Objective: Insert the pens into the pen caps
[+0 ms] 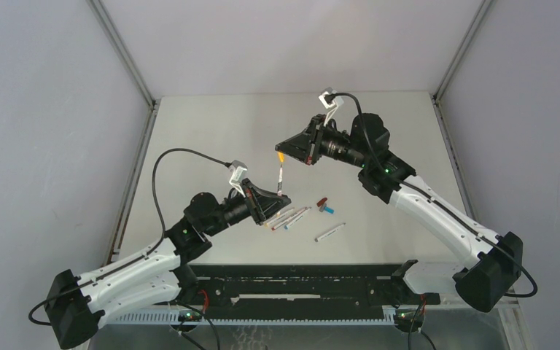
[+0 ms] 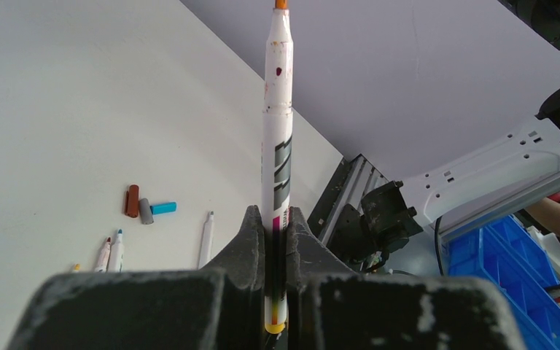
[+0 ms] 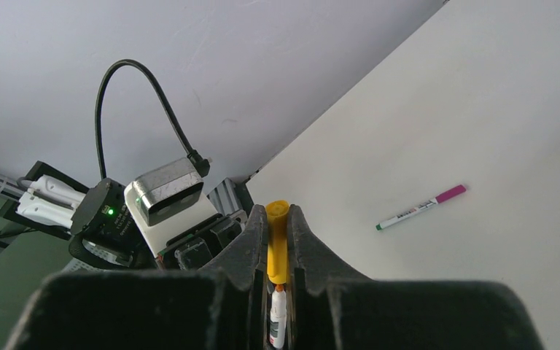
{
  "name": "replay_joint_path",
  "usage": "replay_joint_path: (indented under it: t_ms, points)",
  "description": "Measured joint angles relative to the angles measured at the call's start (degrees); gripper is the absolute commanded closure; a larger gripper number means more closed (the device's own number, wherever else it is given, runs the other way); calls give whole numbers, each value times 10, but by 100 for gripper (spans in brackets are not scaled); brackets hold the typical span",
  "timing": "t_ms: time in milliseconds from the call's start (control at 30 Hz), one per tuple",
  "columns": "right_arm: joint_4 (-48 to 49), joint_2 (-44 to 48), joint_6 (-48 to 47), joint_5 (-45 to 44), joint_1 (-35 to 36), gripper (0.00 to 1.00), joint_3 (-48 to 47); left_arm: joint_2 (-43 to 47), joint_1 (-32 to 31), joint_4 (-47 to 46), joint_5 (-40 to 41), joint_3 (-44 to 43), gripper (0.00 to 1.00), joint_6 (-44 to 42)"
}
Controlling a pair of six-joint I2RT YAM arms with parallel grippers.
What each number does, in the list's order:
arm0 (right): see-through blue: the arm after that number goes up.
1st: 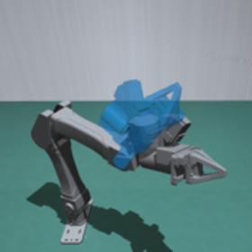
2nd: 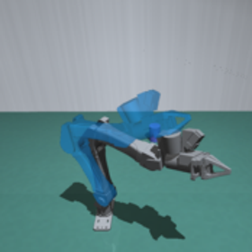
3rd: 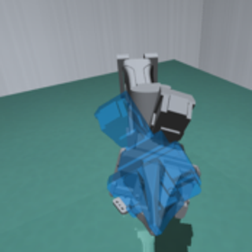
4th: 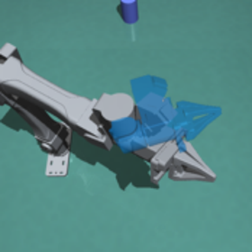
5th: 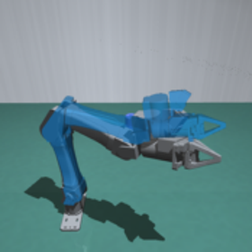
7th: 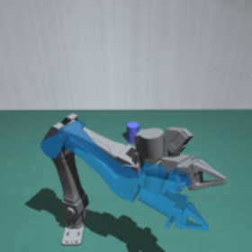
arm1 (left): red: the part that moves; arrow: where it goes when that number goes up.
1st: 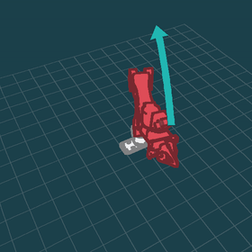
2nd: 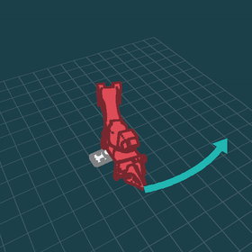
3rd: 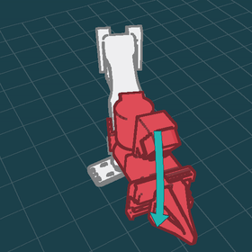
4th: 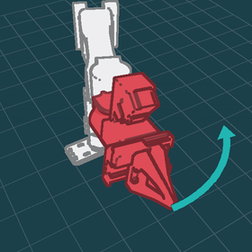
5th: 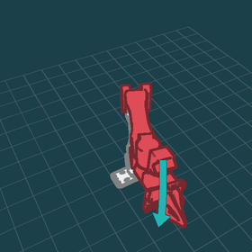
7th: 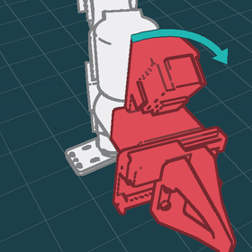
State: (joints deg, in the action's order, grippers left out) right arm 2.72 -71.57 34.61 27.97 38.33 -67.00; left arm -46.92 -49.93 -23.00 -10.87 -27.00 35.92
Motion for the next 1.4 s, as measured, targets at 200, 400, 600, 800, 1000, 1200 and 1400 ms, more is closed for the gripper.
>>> replay_joint_path:
  t_ms: [200, 400, 600, 800, 1000, 1200, 1400]
  points:
    - [-1, 0, 1, 0, 0, 100, 0, 0, -1, 0, 0, 0, 100, 0]
    - [-7, 0, 1, 0, 2, 100, 0, 0, -2, 0, 1, 0, 100, 0]
    - [-18, 0, 1, 0, 7, 100, 0, 1, -2, 1, 5, 0, 100, 0]
    - [-23, 1, -1, -4, 13, 100, 3, 3, -2, 5, 13, 0, 100, 0]
    - [-10, 24, 5, -9, 18, 100, 43, 11, -4, 13, 19, 0, 100, 0]
    - [29, 42, 16, -20, 25, 100, 80, 14, -6, 17, 19, 0, 100, 0]
    - [35, 43, 10, -7, 29, 66, 86, 15, -6, 17, 19, 0, 100, -1]
